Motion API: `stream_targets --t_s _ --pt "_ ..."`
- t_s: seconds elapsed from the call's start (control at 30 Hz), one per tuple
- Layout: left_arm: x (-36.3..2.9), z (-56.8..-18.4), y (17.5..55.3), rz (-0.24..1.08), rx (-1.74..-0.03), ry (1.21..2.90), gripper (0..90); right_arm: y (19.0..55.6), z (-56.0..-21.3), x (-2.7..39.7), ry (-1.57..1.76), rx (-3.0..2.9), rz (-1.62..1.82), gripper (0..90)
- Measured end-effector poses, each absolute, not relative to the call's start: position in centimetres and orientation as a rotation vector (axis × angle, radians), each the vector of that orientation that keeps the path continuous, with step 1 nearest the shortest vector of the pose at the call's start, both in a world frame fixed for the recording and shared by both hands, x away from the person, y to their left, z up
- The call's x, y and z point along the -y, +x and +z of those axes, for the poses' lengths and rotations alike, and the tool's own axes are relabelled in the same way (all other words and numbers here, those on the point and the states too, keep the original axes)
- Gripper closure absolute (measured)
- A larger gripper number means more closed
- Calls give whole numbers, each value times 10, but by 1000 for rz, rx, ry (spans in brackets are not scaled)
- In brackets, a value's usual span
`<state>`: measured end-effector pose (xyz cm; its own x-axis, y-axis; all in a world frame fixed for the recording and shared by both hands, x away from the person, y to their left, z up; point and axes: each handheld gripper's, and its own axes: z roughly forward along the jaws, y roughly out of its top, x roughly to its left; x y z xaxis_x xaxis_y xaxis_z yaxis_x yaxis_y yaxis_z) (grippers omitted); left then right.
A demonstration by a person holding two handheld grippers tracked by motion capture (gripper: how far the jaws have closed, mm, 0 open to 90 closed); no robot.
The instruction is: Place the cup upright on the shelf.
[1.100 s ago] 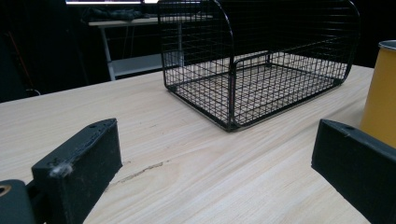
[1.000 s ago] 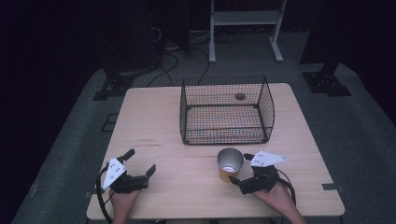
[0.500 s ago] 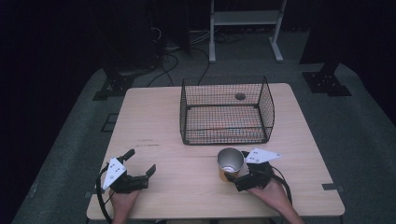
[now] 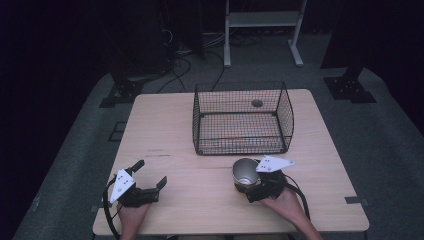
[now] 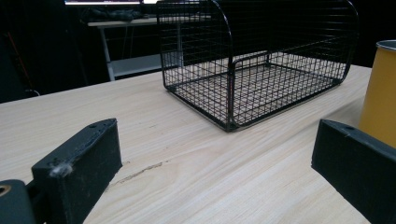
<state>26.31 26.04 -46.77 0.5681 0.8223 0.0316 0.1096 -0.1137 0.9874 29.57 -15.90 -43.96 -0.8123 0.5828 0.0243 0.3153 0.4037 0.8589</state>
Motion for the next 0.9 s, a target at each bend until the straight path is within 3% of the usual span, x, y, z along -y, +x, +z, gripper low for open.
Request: stream_targets --t_s 0.1,0.2,0.37,0.9 --pt "-260 -468 263 733 -807 1590 9 297 -440 159 775 -2404 1390 10" --pt "-260 -468 263 734 -808 1590 8 298 -439 160 765 -2411 1409 76" --pt "-260 -468 263 734 -808 1590 8 300 -438 162 763 -2421 1414 113" --pt "-261 -468 263 734 -808 1589 9 306 -424 172 783 -2428 1479 124"
